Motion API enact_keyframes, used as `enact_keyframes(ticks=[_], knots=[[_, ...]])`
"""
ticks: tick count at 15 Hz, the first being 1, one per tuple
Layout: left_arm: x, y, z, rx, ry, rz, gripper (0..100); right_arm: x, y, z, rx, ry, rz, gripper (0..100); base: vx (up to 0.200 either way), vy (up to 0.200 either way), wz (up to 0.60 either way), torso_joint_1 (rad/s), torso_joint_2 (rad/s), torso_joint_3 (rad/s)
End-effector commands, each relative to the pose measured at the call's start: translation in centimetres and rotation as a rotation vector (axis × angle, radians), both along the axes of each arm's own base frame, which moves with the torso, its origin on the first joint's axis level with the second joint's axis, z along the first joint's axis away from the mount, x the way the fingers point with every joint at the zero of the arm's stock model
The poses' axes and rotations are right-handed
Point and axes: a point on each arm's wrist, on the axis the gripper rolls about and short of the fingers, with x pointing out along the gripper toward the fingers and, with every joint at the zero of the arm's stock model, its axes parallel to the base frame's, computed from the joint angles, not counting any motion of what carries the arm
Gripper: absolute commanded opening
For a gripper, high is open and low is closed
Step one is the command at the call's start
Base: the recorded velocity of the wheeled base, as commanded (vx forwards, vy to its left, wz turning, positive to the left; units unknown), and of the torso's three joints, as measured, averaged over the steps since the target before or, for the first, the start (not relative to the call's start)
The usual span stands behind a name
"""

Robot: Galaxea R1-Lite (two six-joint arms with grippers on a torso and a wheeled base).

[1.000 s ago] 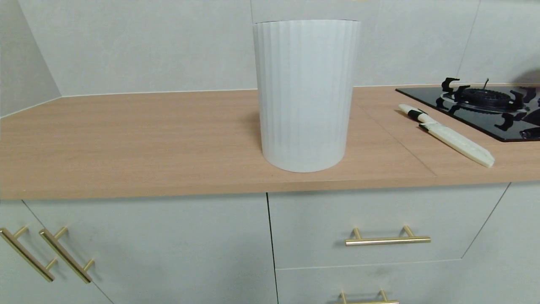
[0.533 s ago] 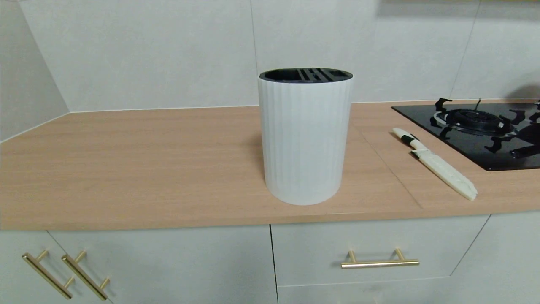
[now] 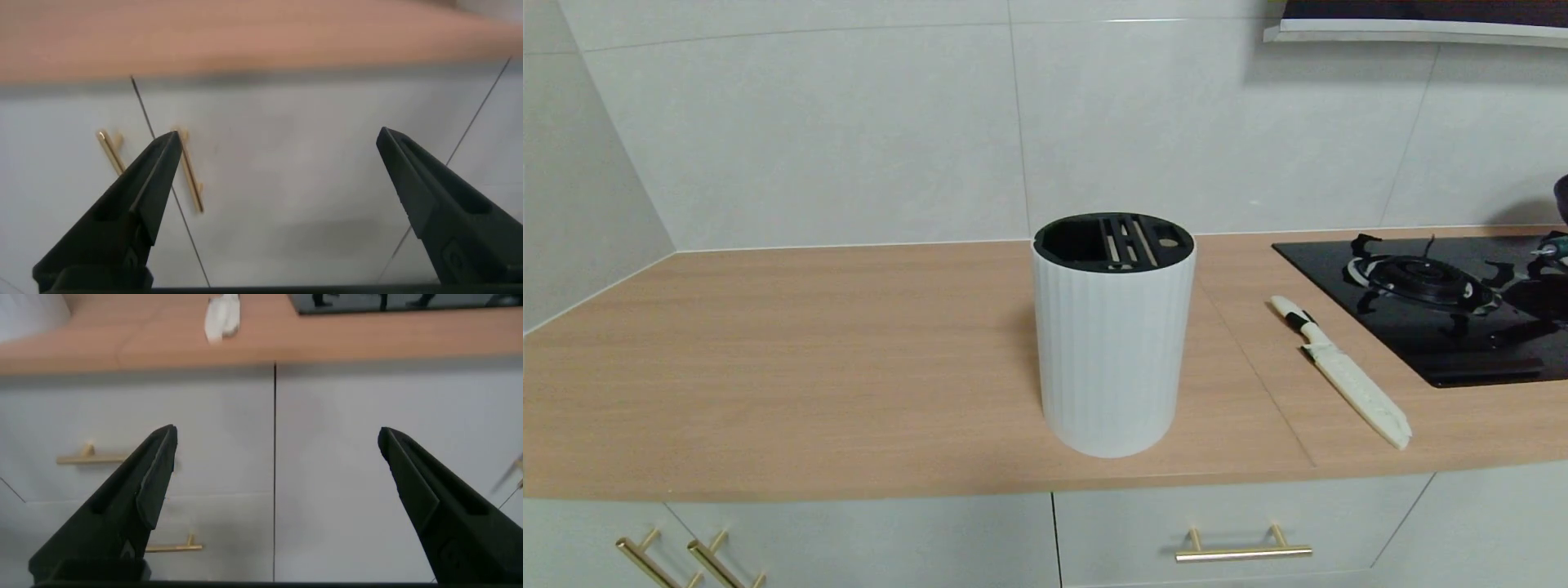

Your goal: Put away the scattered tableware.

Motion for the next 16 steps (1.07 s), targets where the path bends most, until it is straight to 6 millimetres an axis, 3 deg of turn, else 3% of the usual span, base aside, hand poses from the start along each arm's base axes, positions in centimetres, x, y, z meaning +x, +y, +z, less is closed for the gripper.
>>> enact_keyframes(ticks=[1, 16], knots=[[0.0, 0.0, 0.0, 0.0, 0.0, -0.001, 100, 0.0, 0.0, 0.03, 0.0, 0.001, 0.0, 100, 0.0, 0.0, 0.0, 0.203, -0.51, -0.29], [0.0, 0.0, 0.0, 0.0, 0.0, 0.0, 100, 0.0, 0.0, 0.03, 0.0, 0.001, 0.0, 100, 0.0, 0.0, 0.0, 0.245, -0.55, -0.303]])
